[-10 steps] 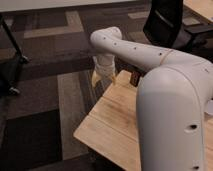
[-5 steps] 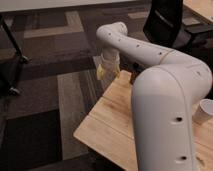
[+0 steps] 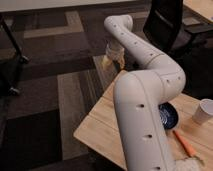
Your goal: Knock the eraser over
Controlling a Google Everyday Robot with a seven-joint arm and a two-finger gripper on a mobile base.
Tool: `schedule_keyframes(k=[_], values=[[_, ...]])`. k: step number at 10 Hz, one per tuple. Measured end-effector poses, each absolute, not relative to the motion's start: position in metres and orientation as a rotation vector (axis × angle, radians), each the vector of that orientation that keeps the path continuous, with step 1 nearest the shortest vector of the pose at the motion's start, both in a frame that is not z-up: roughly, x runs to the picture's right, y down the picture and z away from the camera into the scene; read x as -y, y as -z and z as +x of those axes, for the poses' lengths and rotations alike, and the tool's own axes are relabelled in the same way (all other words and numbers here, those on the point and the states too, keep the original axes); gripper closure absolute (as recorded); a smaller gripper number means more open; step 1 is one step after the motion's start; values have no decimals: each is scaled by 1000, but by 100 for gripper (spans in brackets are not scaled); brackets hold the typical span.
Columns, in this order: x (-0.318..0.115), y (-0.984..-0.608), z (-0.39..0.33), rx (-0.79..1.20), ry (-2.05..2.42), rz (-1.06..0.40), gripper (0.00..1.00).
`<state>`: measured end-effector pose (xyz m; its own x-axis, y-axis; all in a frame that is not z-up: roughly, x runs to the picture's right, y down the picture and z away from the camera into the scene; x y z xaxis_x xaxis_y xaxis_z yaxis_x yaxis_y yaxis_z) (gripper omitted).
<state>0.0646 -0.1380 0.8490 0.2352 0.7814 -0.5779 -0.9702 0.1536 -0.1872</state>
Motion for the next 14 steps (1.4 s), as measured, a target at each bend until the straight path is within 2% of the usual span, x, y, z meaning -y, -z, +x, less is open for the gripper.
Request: schedule_keyframes(k=[4,14], values=[[144,-881,102,-369,-1250,-575,35],[130,-890,156,-342,-1275,-593,35]])
